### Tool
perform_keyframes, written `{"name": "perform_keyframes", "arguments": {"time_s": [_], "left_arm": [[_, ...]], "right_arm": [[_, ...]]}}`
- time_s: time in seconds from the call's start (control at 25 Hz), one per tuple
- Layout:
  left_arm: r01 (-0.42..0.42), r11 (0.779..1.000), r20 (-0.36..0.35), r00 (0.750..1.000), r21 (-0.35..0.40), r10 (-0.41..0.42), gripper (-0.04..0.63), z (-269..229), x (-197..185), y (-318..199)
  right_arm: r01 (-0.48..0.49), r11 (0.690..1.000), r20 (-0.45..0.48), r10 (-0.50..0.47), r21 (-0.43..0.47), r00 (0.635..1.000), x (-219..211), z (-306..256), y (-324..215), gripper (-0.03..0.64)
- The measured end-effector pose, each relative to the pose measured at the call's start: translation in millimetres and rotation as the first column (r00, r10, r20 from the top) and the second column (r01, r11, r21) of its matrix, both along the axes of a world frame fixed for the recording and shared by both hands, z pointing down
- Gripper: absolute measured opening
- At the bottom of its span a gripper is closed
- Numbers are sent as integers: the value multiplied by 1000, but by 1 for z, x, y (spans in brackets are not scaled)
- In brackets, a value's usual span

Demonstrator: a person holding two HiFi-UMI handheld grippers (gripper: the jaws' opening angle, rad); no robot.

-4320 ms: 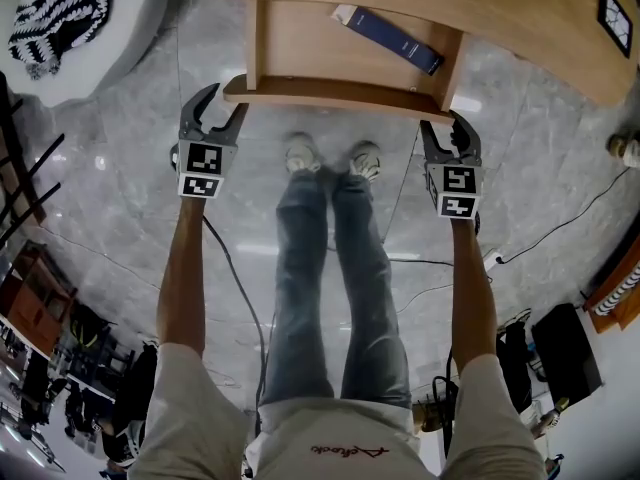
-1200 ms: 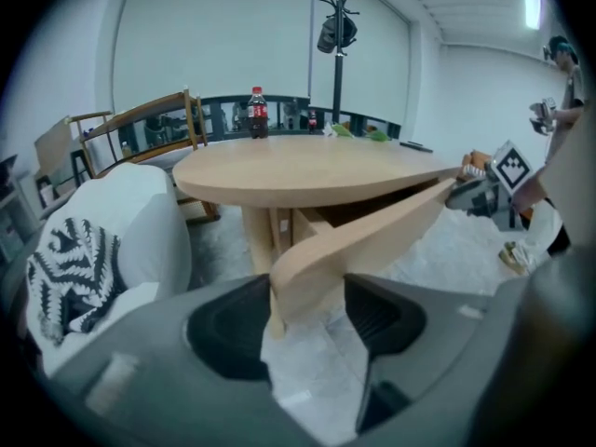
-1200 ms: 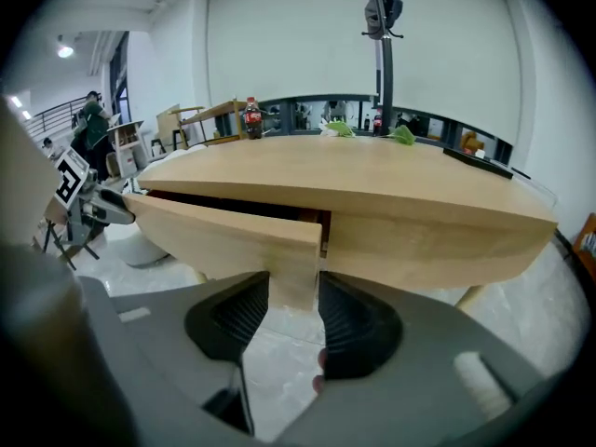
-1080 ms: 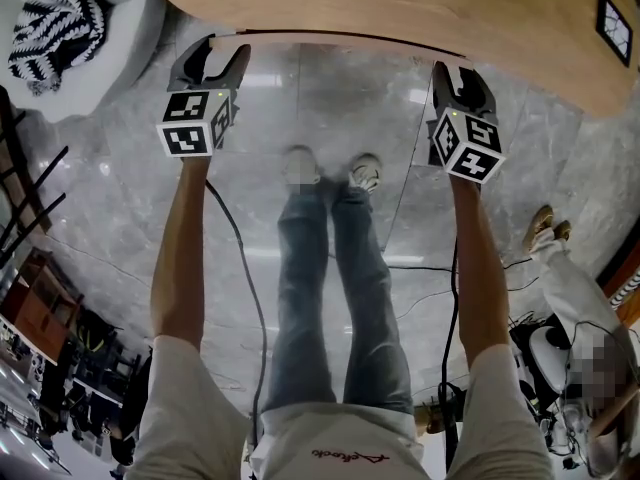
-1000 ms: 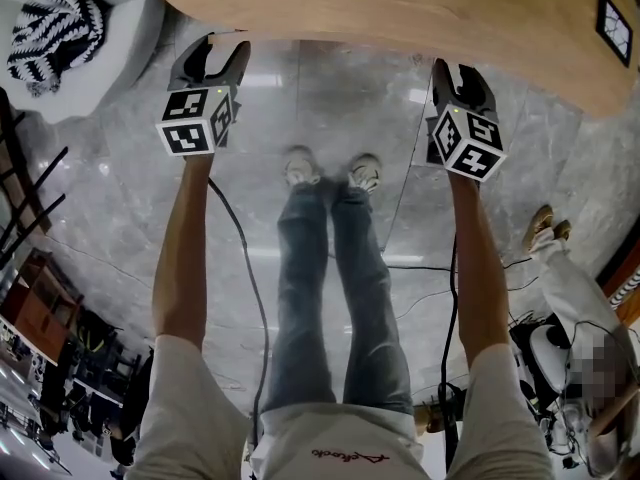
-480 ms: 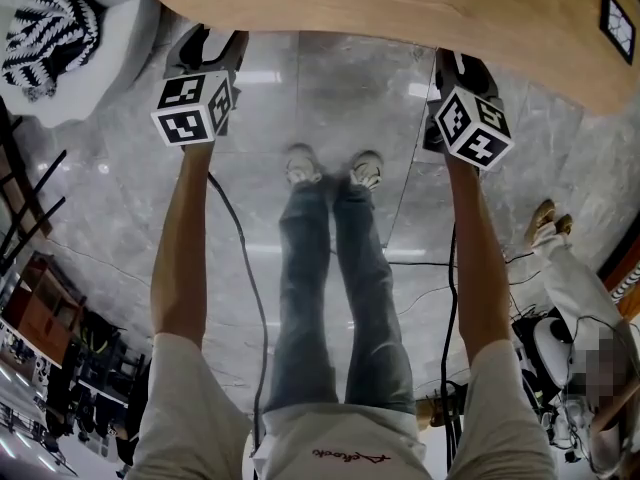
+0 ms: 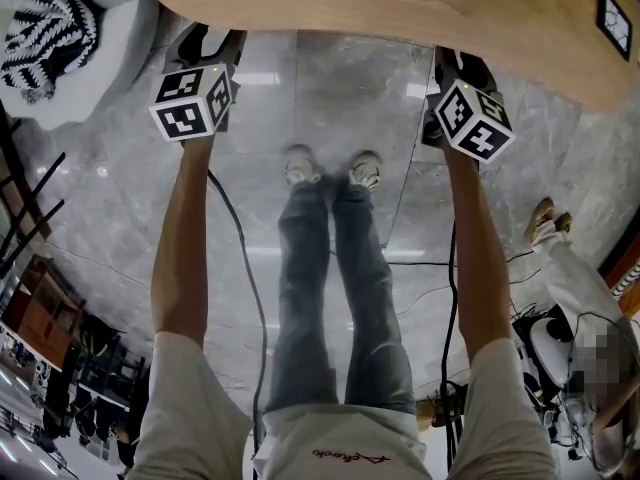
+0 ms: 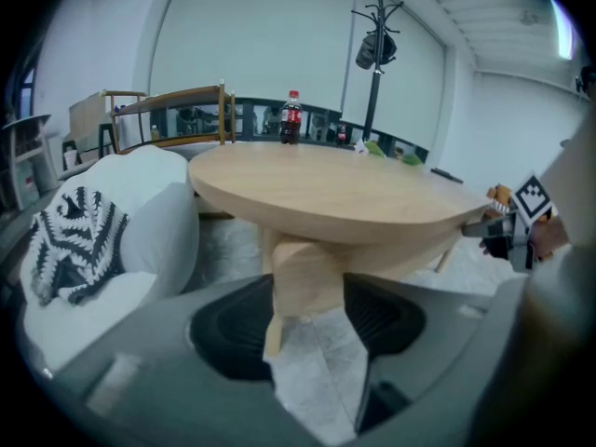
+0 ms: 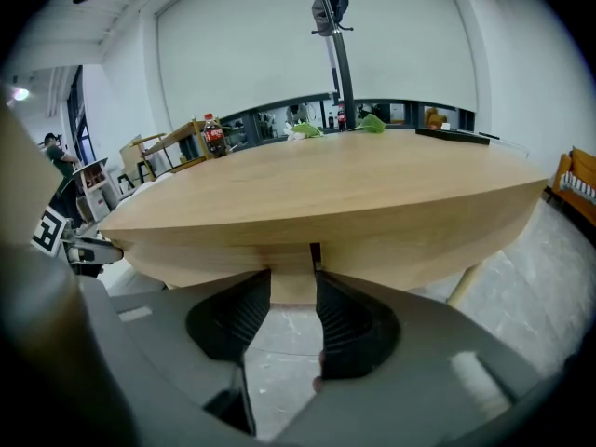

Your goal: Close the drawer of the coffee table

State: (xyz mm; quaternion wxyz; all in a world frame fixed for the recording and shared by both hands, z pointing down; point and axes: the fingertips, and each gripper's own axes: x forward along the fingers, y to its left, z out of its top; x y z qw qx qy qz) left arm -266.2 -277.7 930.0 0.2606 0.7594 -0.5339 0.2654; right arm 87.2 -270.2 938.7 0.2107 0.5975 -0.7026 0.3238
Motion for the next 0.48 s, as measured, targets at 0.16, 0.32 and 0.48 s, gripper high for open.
{"name": "perform_keyframes", "arguments": {"time_s": [0.16,0.32,0.48], "left_arm": [[28,999,-9,1000,35,-28,222,-6,-3,9],[23,999,14,1000,33,-23,149,-8,-4,35],[23,999,-16,1000,30,-23,29,-13,2,61]], "right_arm": [[19,1000,-21,-20,-15,1000,1,0,13,148],[54,998,-20,-55,-23,998,-3,-3,36,77],[71,997,0,-71,-37,997,-12,-5,56,6]]}}
